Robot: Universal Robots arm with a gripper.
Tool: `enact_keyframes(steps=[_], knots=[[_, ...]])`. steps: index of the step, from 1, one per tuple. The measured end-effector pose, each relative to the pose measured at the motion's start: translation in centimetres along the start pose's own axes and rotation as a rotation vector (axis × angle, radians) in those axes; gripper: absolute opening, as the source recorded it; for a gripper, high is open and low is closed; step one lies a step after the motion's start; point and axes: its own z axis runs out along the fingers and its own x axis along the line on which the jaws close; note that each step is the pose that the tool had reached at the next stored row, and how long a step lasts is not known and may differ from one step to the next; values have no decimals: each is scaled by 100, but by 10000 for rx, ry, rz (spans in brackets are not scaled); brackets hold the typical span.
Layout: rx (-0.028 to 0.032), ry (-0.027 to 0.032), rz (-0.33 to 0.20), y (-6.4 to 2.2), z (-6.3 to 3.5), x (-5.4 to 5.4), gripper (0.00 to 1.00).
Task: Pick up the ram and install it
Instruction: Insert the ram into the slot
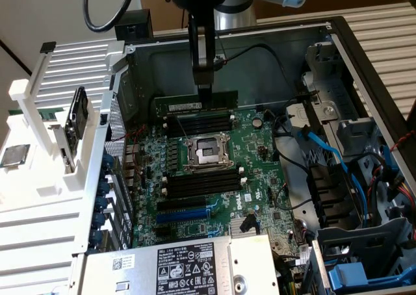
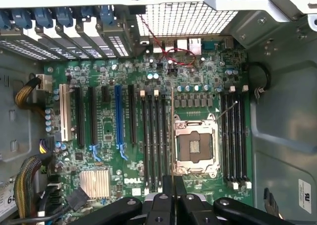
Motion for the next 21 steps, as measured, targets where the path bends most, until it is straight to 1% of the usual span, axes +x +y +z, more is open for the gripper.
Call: enact_keyframes(steps=[3,7,10,13,15,17,21], knots=[[0,-7,-2,-2,13,34,12],[-7,-112,-3,-5,55,64,12],[-13,-213,-3,-5,96,75,12],[-19,-300,-3,-6,137,82,12],[-21,-341,-4,-7,163,95,12],[-22,-376,-5,-9,179,126,12],[-23,-383,-6,-11,191,163,12]])
